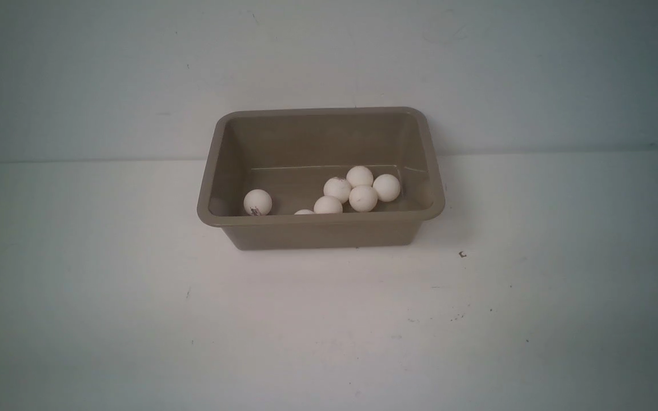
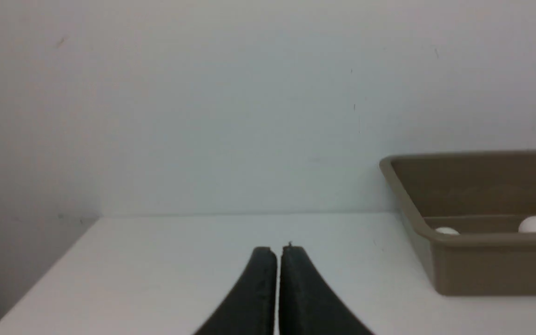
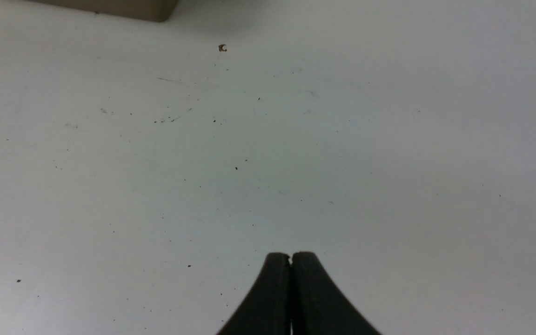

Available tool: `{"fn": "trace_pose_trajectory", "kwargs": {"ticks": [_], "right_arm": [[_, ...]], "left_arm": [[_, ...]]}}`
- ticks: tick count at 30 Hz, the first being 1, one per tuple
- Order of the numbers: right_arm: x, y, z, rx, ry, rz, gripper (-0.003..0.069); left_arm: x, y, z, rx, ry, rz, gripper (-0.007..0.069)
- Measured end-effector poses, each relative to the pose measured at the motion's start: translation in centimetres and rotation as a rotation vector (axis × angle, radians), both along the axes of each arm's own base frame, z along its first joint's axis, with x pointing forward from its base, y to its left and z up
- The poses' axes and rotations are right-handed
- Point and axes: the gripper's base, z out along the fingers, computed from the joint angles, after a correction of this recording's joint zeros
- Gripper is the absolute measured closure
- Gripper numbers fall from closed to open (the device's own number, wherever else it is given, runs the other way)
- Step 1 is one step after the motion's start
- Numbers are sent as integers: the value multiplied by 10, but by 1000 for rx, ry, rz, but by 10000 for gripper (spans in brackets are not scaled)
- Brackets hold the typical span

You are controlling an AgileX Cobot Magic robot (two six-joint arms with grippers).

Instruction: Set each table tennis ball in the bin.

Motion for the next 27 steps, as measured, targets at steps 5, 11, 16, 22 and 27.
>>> {"fn": "trace_pose_trajectory", "kwargs": {"ticks": [5, 11, 16, 22, 27], "right_arm": [[0, 0, 0, 0, 0, 0, 675], [0, 0, 0, 0, 0, 0, 675], [0, 0, 0, 0, 0, 0, 675], [0, 0, 0, 0, 0, 0, 675], [0, 0, 0, 0, 0, 0, 675]], "left_arm": [[1, 1, -25, -64, 157, 9, 629], [0, 0, -32, -67, 221, 7, 629], [-1, 0, -36, -56, 269, 3, 629], [-1, -5, -38, -222, 283, -27, 629], [-1, -6, -38, -264, 280, -36, 629]]}}
